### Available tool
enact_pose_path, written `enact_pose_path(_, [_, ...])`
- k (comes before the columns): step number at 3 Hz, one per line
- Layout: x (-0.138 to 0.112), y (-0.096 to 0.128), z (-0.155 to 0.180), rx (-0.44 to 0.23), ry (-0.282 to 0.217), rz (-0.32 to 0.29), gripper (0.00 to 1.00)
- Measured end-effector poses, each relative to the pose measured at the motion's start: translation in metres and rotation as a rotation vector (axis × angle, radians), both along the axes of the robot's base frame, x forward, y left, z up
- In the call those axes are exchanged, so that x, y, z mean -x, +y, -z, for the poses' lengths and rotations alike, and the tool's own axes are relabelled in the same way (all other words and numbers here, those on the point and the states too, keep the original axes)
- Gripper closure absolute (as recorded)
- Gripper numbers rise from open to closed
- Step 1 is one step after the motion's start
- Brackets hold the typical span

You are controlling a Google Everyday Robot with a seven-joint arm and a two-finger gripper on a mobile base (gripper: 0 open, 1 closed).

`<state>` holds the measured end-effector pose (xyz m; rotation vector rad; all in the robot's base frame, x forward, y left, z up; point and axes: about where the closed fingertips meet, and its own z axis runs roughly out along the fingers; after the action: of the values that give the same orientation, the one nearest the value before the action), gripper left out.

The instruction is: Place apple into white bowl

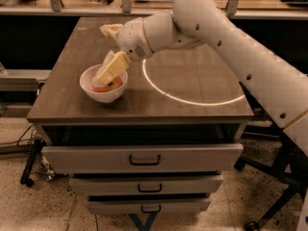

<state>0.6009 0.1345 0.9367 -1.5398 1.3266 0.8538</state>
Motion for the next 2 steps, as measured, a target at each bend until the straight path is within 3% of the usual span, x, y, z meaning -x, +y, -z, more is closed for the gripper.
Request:
enact_pose_path(1, [-0.010,-0.010,0.003,0.017,-0.010,0.030,0.00])
enact_pose_path(2, [-0.057,-0.070,-0.006,0.020,-0.017,0.215,0.00])
